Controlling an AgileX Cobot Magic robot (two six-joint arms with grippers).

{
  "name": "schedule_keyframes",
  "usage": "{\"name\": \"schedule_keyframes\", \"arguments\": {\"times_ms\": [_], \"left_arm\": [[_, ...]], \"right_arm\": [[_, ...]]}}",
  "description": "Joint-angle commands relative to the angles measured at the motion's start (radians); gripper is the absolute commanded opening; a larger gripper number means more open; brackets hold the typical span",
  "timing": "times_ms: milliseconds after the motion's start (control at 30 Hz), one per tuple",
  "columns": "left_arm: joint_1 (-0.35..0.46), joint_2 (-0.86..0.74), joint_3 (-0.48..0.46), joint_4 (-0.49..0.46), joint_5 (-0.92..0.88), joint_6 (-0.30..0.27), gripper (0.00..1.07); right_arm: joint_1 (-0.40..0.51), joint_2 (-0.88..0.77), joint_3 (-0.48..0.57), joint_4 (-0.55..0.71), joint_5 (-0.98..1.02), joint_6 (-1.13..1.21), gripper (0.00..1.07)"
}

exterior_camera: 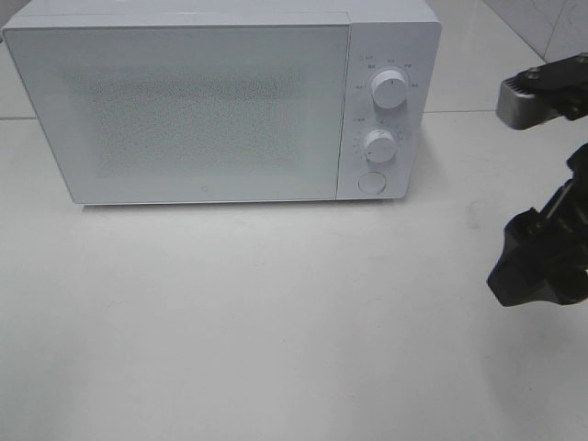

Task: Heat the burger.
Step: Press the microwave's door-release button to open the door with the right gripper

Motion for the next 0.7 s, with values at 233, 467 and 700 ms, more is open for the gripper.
{"name": "schedule_keyframes", "arguments": {"times_ms": [233, 467, 700], "left_arm": [[0.002, -0.026, 0.004, -0.001, 0.001, -0.006, 0.98], [0.002, -0.026, 0.004, -0.001, 0.001, -0.006, 0.98], [0.002, -0.026, 0.004, -0.001, 0.001, -0.006, 0.98]], "right_arm": [[-0.005, -0.232, -0.005, -0.071, 0.117, -0.02, 0.8], [-0.081, -0.449, 0.05, -0.075, 0.17, 0.024, 0.78], [-0.222, -0.64, 0.103, -0.081, 0.165, -0.008, 0.76]]}}
